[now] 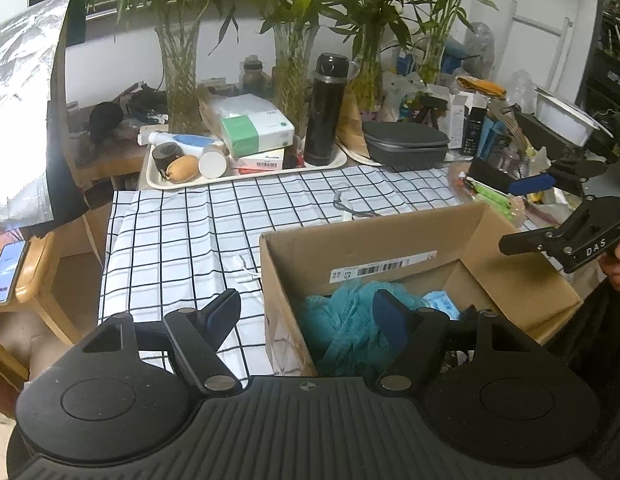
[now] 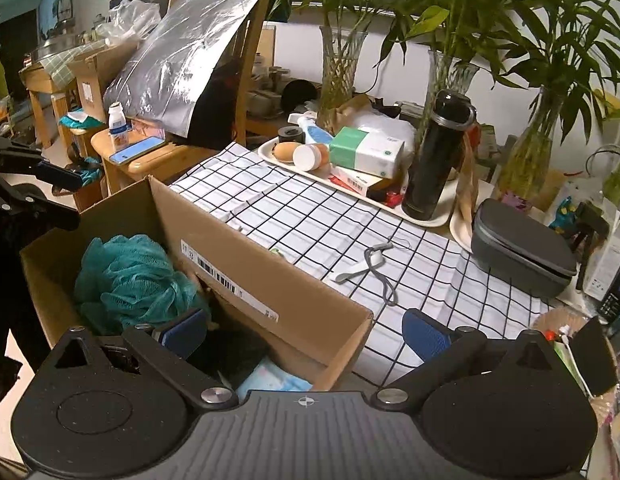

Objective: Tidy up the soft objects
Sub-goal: 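Withdraw both tools from the box toward the green wipes pack, then grasp the thin white plastic strip on the cloth with the left tool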

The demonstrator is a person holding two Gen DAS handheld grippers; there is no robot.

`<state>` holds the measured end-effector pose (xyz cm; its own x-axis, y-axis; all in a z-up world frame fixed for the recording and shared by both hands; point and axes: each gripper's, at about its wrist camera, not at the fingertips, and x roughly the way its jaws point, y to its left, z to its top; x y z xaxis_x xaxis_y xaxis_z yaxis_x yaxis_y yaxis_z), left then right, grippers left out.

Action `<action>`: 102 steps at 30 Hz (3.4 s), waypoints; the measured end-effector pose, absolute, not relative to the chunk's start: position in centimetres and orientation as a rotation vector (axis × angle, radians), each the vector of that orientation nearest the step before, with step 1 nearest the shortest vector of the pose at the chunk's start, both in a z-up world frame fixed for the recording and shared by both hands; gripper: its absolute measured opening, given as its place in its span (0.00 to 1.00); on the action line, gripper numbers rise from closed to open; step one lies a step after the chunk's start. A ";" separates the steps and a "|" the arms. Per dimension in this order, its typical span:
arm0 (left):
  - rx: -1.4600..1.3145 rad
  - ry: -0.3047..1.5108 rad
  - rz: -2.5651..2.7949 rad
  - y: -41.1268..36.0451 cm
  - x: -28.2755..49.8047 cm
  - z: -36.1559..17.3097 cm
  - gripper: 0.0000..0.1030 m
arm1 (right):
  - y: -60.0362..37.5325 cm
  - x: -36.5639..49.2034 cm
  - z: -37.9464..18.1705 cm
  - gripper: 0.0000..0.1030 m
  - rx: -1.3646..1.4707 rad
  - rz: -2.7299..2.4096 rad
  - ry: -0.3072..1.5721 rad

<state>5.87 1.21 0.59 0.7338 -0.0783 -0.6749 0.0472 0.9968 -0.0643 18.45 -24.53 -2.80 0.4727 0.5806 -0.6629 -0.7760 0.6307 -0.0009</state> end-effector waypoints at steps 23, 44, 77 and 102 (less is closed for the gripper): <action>-0.096 0.696 -0.076 3.1 8.7 0.7 0.70 | -26.9 22.1 -2.0 1.00 -0.097 0.611 0.647; -0.133 0.670 -0.040 6.3 13.8 0.4 0.70 | -26.7 25.3 -3.0 1.00 -0.119 0.535 0.640; -0.131 0.902 -0.126 9.0 24.8 -9.1 0.69 | -24.6 34.0 -6.8 1.00 -0.178 0.499 0.736; 0.145 0.938 -0.718 8.8 25.1 -13.8 0.36 | -21.9 37.0 -8.4 1.00 -0.241 0.499 0.788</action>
